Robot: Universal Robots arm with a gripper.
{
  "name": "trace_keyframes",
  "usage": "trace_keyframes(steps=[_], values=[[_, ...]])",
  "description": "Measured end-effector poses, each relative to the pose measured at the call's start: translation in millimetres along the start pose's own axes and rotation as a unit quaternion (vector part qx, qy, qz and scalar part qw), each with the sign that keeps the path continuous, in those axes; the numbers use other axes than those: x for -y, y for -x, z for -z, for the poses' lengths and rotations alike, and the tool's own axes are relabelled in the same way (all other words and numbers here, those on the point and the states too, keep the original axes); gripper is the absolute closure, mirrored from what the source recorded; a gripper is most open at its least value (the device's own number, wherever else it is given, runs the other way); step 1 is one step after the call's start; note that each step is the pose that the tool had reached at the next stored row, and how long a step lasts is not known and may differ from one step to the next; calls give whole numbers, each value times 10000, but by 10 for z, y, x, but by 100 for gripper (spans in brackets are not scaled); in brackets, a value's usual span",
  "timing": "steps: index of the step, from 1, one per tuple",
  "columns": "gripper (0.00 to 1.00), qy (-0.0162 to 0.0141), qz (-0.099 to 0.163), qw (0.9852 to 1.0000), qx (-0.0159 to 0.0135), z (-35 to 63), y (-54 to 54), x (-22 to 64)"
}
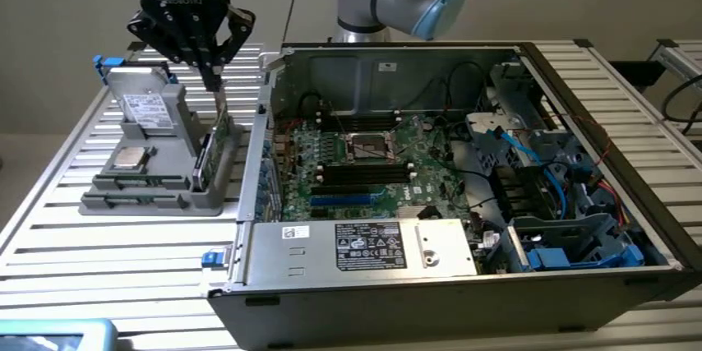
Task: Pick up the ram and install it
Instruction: 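Reach for the ram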
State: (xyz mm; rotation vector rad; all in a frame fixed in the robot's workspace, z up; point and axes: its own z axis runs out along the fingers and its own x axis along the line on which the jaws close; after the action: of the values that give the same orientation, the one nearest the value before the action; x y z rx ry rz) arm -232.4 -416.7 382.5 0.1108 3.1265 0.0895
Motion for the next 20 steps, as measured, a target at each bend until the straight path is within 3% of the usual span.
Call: trace_keyframes(steps=[3, 6, 14, 20], values=[[89, -4, -3, 10000, -46, -29, -128, 11], [89, -7, -3, 10000, -71, -54, -262, 22], [89, -18, -6, 9999, -100, -99, -626, 50], [89, -43, -6, 9999, -115, -129, -898, 71]])
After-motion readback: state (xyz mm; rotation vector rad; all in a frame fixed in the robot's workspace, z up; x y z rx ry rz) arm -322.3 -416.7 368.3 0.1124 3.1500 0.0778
